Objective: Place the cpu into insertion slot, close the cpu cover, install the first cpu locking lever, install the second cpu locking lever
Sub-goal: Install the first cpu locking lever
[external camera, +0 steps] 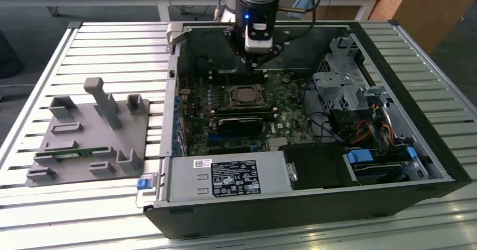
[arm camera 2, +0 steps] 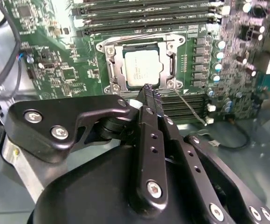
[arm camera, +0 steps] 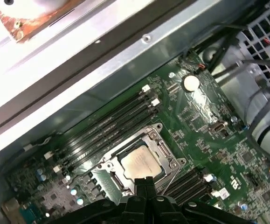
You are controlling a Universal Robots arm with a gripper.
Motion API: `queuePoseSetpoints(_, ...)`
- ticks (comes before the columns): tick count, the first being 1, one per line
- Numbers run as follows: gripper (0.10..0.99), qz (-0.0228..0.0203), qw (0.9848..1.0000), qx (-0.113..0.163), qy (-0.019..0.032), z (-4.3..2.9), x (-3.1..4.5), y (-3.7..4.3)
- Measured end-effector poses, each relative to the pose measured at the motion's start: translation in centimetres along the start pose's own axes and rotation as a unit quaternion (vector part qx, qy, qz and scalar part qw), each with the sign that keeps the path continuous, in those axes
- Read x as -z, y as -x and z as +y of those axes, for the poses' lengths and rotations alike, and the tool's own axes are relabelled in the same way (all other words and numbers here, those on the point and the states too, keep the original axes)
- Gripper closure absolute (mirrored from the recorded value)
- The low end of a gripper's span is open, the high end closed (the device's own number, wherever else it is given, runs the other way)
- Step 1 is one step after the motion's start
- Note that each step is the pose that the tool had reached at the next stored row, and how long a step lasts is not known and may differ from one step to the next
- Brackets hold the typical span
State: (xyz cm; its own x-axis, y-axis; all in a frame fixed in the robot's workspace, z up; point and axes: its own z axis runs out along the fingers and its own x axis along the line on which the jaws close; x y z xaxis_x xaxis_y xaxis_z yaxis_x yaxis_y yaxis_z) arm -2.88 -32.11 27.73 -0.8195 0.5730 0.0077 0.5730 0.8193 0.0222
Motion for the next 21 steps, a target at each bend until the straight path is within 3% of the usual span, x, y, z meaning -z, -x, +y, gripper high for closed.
queuePoseSetpoints(5, 0.98, 0.0006, 0.999, 0.044, -0.0001, 0.0, -0.04, 0.0)
queuePoseSetpoints(10, 0.98, 0.0014, 0.996, 0.089, -0.0003, 0.0, -0.05, 0.0)
queuePoseSetpoints(15, 0.98, 0.0022, 0.9909, 0.135, -0.0005, 0.0, -0.08, 0.0)
queuePoseSetpoints(21, 0.98, 0.0032, 0.9822, 0.188, -0.0007, 0.0, -0.13, 0.0)
